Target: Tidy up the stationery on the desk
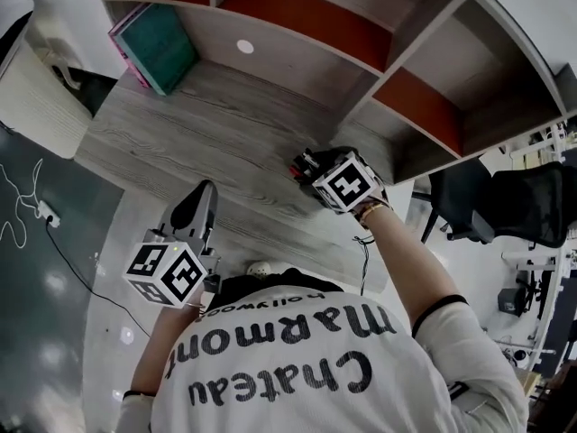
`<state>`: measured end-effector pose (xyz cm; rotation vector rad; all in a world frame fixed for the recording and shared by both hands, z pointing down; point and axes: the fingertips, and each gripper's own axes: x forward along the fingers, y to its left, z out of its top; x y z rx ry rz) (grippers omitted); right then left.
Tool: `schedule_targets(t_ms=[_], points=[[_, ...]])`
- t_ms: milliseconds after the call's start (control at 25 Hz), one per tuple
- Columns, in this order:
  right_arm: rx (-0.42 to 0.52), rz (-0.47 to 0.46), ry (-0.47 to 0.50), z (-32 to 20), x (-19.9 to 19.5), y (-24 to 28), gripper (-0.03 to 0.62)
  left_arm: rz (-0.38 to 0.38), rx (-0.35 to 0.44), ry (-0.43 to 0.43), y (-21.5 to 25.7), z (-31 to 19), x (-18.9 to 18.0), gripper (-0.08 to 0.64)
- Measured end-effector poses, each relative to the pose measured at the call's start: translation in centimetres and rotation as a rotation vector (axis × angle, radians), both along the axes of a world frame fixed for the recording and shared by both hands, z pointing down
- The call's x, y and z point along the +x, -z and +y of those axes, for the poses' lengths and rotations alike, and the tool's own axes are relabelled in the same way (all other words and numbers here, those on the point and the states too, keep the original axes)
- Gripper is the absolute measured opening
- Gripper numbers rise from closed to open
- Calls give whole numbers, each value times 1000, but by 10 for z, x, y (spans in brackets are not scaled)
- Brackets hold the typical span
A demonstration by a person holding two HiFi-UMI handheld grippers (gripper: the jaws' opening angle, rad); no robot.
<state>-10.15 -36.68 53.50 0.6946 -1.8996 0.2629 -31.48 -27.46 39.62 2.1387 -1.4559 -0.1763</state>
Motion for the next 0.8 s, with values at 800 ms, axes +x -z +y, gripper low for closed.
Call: schedule_targets(t_ms=[800], points=[[169,-345,-402,56,76,35,446,-29,20,-155,7,7,61,15]])
